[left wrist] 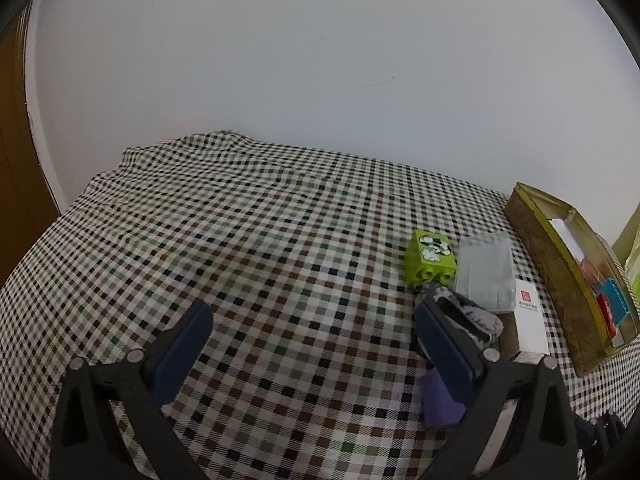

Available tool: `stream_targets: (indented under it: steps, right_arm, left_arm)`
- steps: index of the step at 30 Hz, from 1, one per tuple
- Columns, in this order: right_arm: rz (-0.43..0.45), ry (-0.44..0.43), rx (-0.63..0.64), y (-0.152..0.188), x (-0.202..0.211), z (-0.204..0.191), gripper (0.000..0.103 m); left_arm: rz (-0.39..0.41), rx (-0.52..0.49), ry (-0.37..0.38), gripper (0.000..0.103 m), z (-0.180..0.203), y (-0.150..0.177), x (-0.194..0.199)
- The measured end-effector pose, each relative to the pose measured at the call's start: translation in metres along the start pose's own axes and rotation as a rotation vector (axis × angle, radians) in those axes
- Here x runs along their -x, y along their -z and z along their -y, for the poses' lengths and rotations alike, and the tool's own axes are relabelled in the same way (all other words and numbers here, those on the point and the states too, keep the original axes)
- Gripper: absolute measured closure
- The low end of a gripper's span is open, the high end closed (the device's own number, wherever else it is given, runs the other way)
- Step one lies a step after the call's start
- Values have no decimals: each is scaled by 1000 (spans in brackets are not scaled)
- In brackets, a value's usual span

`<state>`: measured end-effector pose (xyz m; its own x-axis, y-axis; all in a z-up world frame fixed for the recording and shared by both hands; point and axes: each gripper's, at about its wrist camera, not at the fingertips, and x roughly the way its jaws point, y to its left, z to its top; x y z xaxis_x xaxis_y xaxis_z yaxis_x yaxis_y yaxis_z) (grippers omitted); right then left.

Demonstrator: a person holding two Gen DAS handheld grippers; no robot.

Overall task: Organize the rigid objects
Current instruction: 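Move both tools back toward the purple block and white block, then grasp the white block with the right tool while the left tool grasps the purple block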

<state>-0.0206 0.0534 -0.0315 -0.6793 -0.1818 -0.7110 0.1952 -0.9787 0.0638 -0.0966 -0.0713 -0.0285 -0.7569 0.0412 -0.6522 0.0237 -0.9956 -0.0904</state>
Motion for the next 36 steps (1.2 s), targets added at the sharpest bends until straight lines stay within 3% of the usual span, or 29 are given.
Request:
stream_targets:
  steps: [2,6,8,16,23,27,31,34,36]
  right_arm:
    - [-36,17,12,0,-7,-2,28]
    - [-64,8,-15,3,-10,4,31]
    - [-70,-15,-22,5,-9,5,43]
    - [-38,-69,-84,9,-2,17,47]
    - [64,22,-145,18,28,47,47]
    - [97,43,-253,25,38,74,47]
    - [97,23,-264,26,40,71,46]
    - [98,20,-239,26,41,65,46]
    - [96,20,-239,24,39,63,46]
  left_arm:
    - [-4,4,2,1,-1,0,-2]
    - [-24,10,30,1,-2,-1,-9]
    - [-32,7,38,1,-3,-2,-11]
    - [-45,6,75,1,-4,-3,-17]
    - [-38,-114,188,1,22,1,-11]
    - [-85,-219,270,2,44,8,-12]
    - [-159,-250,289,2,52,12,-23]
    - [-205,-233,277,17,50,12,-33]
    - [-215,-220,280,19,49,12,-37]
